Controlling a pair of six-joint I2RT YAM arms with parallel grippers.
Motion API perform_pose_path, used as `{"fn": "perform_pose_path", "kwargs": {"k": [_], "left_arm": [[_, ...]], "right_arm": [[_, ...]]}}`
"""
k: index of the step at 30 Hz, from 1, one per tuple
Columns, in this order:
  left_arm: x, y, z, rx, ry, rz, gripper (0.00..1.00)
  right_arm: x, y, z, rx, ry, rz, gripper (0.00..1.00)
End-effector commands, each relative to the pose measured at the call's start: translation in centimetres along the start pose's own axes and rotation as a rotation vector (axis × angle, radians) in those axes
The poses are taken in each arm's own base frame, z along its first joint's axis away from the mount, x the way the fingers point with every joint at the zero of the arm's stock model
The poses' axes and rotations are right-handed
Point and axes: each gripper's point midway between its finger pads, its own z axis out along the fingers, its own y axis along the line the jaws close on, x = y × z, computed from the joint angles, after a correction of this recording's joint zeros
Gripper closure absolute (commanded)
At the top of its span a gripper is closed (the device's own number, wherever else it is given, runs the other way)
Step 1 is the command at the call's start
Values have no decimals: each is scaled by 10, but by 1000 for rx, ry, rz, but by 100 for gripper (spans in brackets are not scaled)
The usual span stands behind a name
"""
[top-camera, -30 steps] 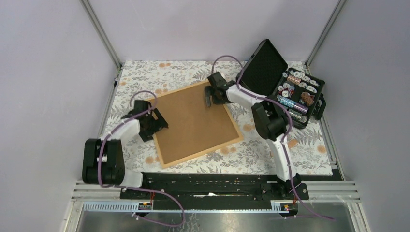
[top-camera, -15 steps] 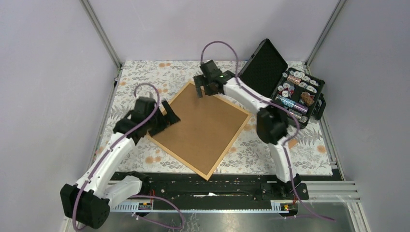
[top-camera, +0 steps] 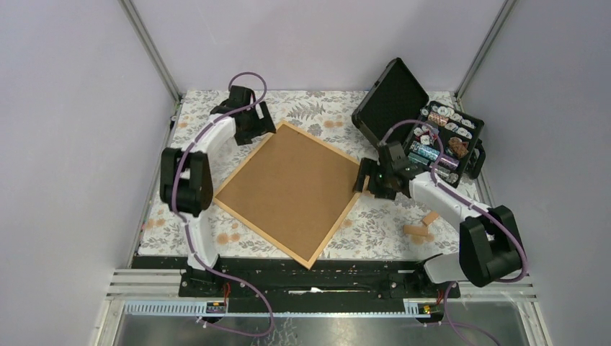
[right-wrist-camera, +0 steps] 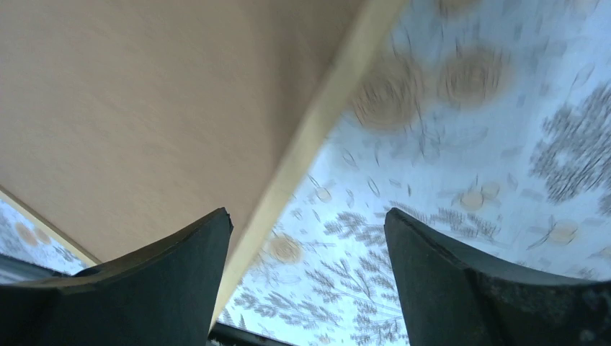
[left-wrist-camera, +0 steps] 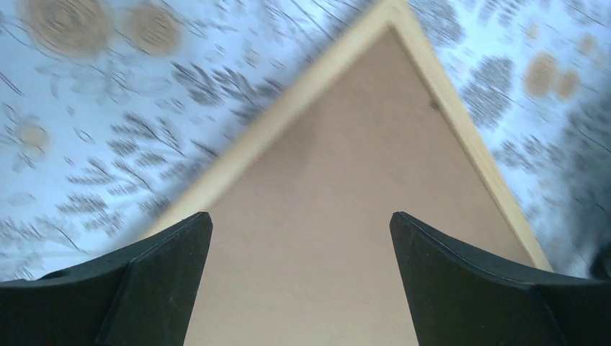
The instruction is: Put the photo into the frame
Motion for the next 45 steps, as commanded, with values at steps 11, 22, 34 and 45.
{"fn": "perform_pose_path", "kwargs": {"k": [11, 22, 34, 45], "left_arm": [[42, 106, 41, -93, 184, -181, 1], [111, 94, -46, 34, 254, -118, 1], [57, 70, -76, -144, 22, 94, 2], [176, -125, -29, 530, 334, 151, 50]], "right_arm": [[-4, 12, 54, -195, 39, 110, 46], [-2, 45, 58, -337, 167, 47, 47], [-46, -5, 51, -50, 98, 101, 52], [-33, -21, 66, -21, 164, 145, 65]]}}
